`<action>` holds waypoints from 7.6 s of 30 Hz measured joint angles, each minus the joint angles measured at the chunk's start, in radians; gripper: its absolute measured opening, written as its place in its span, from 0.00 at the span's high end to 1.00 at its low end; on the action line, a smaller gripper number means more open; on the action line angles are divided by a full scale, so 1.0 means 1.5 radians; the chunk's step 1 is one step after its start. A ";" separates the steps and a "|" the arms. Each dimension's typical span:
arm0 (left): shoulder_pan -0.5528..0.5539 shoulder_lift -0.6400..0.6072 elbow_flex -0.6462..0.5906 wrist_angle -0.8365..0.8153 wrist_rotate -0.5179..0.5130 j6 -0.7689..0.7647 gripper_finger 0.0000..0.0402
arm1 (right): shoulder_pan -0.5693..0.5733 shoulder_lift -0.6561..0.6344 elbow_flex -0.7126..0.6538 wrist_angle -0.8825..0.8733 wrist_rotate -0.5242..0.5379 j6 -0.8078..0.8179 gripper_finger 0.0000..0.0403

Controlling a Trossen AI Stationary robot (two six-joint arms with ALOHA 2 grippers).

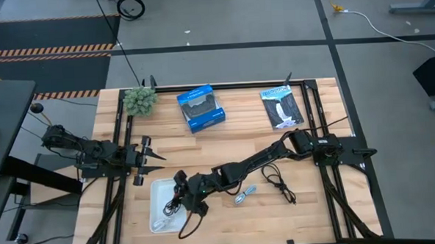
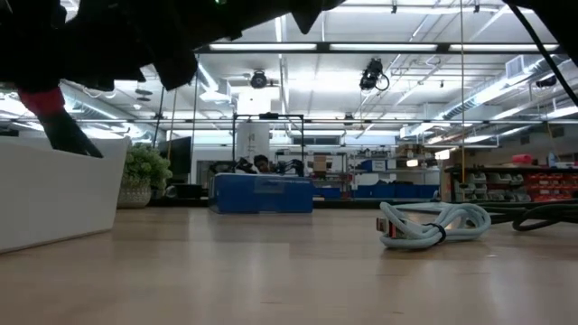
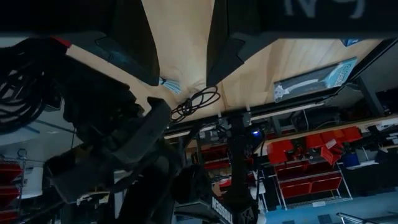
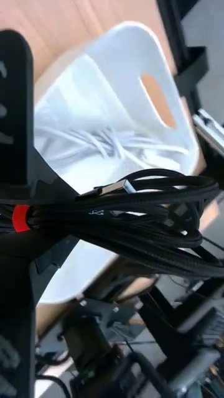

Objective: Pick and place USB-C Cables
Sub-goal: Put the left black charger cable into the white bin, then put the blue charger cable into the white bin, then put the black charger cable into the white bin

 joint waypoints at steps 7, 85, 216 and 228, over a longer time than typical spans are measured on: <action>0.000 0.000 0.000 0.000 0.000 0.000 0.65 | 0.001 0.000 0.000 -0.064 0.046 -0.001 0.87; 0.000 0.000 0.000 0.000 0.000 0.000 0.65 | 0.089 -0.092 -0.077 -0.687 -0.024 0.495 0.47; 0.000 0.000 0.000 0.004 0.000 0.000 0.65 | 0.102 -0.426 -0.566 -0.626 -0.119 1.120 0.53; 0.000 0.000 0.000 0.003 0.000 0.000 0.65 | 0.078 -0.426 -0.541 -0.626 -0.088 1.051 0.90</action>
